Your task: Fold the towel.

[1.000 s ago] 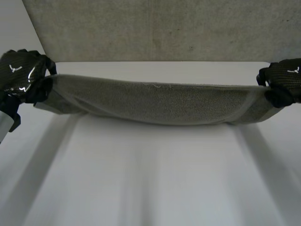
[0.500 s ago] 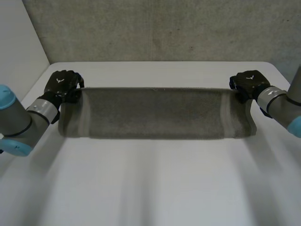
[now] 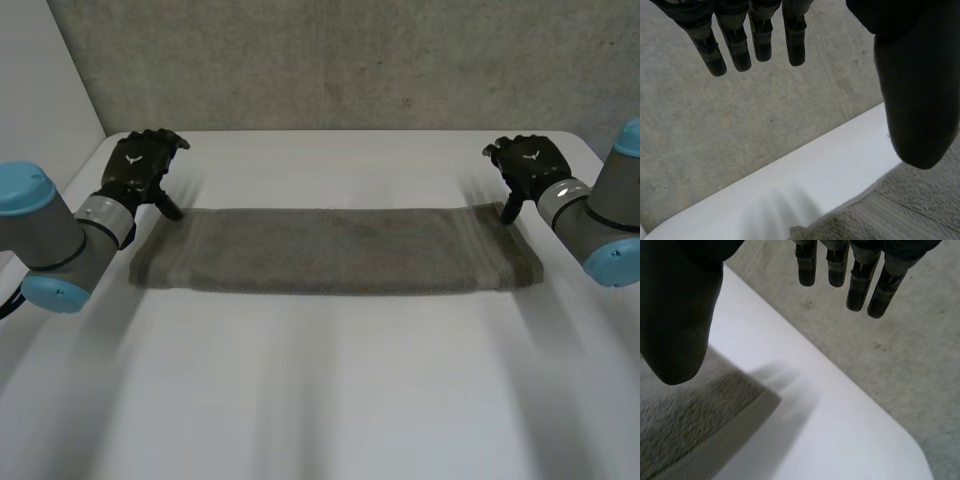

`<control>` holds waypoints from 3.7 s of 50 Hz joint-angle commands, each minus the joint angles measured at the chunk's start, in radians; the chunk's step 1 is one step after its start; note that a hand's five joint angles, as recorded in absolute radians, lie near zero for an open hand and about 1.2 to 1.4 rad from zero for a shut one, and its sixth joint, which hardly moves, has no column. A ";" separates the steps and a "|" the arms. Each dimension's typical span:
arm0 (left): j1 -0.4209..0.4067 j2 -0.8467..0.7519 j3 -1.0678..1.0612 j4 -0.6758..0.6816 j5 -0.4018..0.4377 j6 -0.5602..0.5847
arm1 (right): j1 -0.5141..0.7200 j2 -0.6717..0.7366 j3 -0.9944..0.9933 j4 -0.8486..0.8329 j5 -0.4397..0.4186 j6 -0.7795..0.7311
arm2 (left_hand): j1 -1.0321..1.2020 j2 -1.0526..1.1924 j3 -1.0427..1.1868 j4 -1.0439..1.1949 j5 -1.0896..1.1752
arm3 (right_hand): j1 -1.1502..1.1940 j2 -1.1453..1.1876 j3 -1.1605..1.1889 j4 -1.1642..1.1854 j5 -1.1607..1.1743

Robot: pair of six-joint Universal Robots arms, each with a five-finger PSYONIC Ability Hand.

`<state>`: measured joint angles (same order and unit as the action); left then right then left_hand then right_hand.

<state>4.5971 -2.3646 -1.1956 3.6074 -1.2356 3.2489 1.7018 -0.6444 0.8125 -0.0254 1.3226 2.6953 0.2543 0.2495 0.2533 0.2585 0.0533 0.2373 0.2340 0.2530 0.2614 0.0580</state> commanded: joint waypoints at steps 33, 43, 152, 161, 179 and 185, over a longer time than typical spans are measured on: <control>-0.092 0.507 -0.680 0.093 -0.219 -0.097 | -0.057 -0.314 0.768 -0.268 -0.003 -0.091 | -0.067 -0.062 -0.066 -0.071 -0.041 | 0.215 0.218 0.199 0.191 0.219; -0.087 0.515 -0.723 0.132 -0.216 -0.132 | -0.063 -0.284 0.763 -0.346 -0.005 -0.089 | -0.067 -0.062 -0.066 -0.071 -0.041 | 0.613 0.616 0.597 0.589 0.618; -0.124 0.525 -0.794 0.224 -0.212 -0.115 | 0.168 -0.347 0.841 -0.320 -0.006 0.092 | -0.070 -0.065 -0.069 -0.074 -0.044 | 0.467 0.470 0.451 0.442 0.471; -0.124 0.530 -0.795 0.224 -0.212 -0.115 | 0.170 -0.307 0.814 -0.320 -0.005 0.150 | -0.070 -0.065 -0.069 -0.074 -0.044 | 0.529 0.532 0.513 0.504 0.533; -0.122 0.548 -0.795 0.224 -0.214 -0.115 | 0.076 -0.586 0.783 -0.144 -0.061 0.100 | -0.070 -0.065 -0.069 -0.074 -0.044 | 1.159 1.162 1.143 1.135 1.164; -0.135 0.573 -0.762 0.223 -0.211 -0.115 | 0.233 -0.548 0.599 -0.108 -0.106 0.121 | -0.070 -0.065 -0.069 -0.074 -0.044 | 1.159 1.162 1.143 1.135 1.164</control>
<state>4.4737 -1.8138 -1.9883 3.8318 -1.4485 3.1339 1.7939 -1.2273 1.5699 -0.1657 1.2544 2.7989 0.2519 0.2437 0.2533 0.2566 0.0532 1.2857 1.2456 1.3121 1.3291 1.1305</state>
